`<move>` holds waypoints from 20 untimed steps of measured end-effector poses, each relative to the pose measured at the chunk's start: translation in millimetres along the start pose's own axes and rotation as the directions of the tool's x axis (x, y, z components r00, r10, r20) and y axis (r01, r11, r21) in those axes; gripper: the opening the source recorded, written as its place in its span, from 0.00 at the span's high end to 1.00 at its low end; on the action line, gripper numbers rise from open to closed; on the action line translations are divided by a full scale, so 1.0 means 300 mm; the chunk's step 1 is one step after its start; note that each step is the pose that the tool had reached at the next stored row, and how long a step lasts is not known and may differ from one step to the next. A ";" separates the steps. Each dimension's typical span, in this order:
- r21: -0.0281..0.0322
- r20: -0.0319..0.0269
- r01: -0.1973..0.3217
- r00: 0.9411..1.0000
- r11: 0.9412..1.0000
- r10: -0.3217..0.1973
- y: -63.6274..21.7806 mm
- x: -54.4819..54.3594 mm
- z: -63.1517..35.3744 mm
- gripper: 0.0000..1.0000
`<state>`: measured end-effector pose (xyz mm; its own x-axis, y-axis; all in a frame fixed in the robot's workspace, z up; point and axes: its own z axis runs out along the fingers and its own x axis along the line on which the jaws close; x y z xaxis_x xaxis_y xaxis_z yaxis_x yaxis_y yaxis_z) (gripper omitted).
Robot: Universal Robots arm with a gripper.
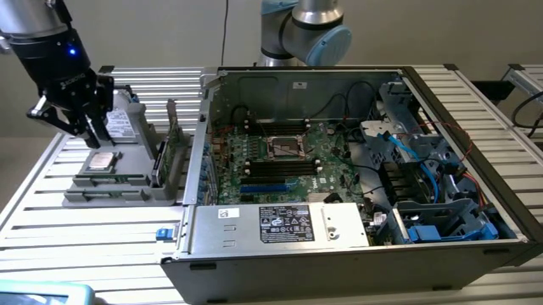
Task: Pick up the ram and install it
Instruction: 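Pick up the ram and move it above insertion slot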
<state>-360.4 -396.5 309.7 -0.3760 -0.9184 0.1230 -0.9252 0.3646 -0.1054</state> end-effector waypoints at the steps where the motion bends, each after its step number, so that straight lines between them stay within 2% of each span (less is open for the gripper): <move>1: 0.002 0.002 0.019 1.000 1.000 -0.019 0.000 0.000 -0.001 0.69; 5: 0.010 0.010 0.085 0.996 0.996 -0.086 0.000 0.000 -0.002 0.69; 7: 0.010 0.022 0.110 0.994 0.994 -0.110 0.000 0.000 -0.002 0.69; 9: 0.006 0.042 0.124 0.991 0.992 -0.125 0.000 0.000 -0.002 0.69; 10: 0.002 0.057 0.129 0.990 0.992 -0.129 0.000 0.000 -0.002 0.69; 12: -0.008 0.091 0.136 0.987 0.991 -0.135 0.000 0.000 -0.002 0.69; 13: -0.011 0.104 0.142 0.985 0.990 -0.140 0.000 0.000 -0.001 0.69; 15: -0.011 0.109 0.162 0.981 0.987 -0.160 0.000 0.000 -0.002 0.69; 20: -0.006 0.115 0.215 0.970 0.977 -0.213 0.002 0.001 -0.004 0.69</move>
<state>-361.2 -396.5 310.9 -0.1614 -0.9865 0.0279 -0.9847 0.1592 -0.0707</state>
